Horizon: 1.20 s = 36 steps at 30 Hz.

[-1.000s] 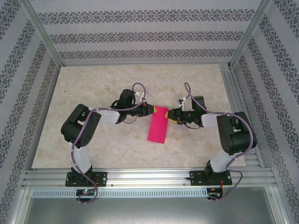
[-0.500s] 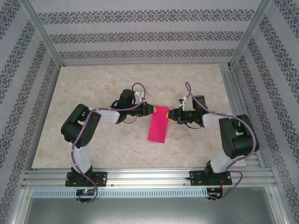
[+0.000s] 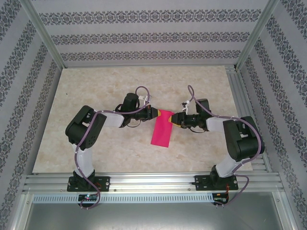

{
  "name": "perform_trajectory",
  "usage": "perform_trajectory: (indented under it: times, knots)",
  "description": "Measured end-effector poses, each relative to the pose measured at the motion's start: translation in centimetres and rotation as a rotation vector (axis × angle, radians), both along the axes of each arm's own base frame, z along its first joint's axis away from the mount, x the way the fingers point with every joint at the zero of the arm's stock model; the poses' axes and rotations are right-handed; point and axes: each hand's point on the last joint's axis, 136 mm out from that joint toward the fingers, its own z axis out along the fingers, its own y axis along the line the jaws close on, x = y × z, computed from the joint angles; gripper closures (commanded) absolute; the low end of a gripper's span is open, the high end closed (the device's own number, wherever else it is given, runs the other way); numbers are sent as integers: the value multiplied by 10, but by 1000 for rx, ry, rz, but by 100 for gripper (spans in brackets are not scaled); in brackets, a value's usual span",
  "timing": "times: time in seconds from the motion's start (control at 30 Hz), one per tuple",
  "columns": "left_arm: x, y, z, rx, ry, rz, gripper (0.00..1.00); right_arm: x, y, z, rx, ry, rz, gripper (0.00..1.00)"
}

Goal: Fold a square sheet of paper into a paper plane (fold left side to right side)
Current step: Fold the triangle a second time at the center of the table.

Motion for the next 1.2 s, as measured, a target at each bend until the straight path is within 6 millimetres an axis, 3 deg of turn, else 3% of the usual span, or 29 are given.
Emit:
perform_trajectory:
  times: [0.23, 0.47, 0.8, 0.9, 1.0, 1.1, 1.2]
  knots:
    - [1, 0, -8, 2, 30, 9, 100, -5, 5, -17, -9, 42, 18, 61]
    - [5, 2, -14, 16, 37, 35, 100, -9, 16, -16, -2, 22, 48, 62]
    - [8, 12, -31, 36, 75, 74, 100, -40, 20, -33, -4, 116, 50, 63]
    - [9, 14, -32, 37, 77, 77, 92, -45, 18, -30, 0, 137, 34, 68]
    - [8, 14, -33, 42, 73, 74, 82, -44, 19, -23, 12, 146, 20, 79]
    - [6, 16, -38, 65, 72, 67, 60, -43, 19, -21, 17, 173, 6, 84]
    - [3, 22, -46, 119, 74, 67, 49, -44, 18, -23, 9, 212, -10, 86]
